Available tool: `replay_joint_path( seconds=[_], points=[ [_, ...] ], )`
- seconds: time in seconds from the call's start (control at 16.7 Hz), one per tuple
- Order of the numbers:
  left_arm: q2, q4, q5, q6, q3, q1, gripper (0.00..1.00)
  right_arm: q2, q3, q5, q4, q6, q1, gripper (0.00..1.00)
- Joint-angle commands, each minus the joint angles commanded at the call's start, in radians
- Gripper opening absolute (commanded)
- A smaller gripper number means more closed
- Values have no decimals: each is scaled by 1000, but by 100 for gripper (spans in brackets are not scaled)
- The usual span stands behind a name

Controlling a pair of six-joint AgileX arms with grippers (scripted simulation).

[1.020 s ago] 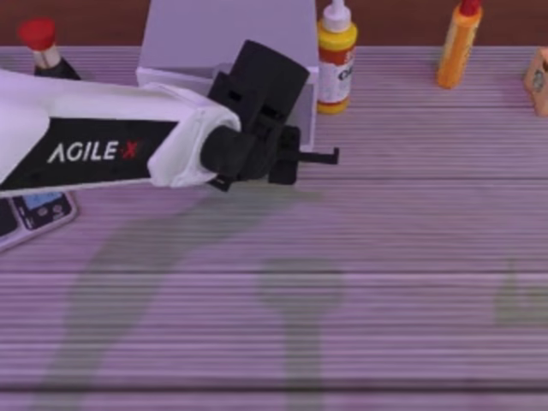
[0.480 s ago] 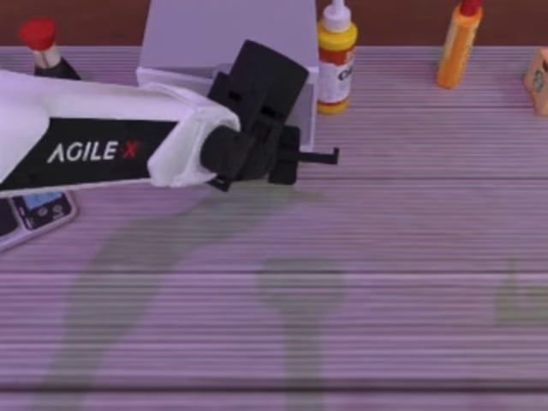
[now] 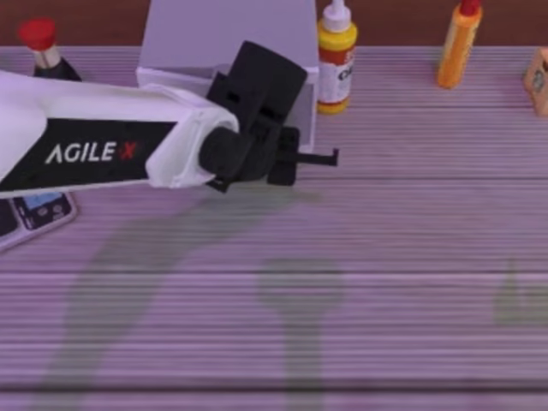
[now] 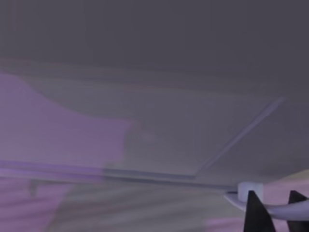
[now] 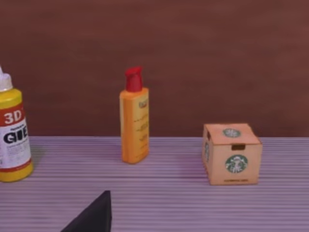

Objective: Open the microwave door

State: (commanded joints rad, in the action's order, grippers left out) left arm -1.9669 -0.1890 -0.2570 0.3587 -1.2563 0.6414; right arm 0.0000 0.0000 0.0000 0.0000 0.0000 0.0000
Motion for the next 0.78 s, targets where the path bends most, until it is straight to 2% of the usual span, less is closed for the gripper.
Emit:
replay_joint_path(
  seconds=[0.78],
  points=[
    [21,17,15,-30,30,-11,0,0,0,0,0,0,0,100]
  ],
)
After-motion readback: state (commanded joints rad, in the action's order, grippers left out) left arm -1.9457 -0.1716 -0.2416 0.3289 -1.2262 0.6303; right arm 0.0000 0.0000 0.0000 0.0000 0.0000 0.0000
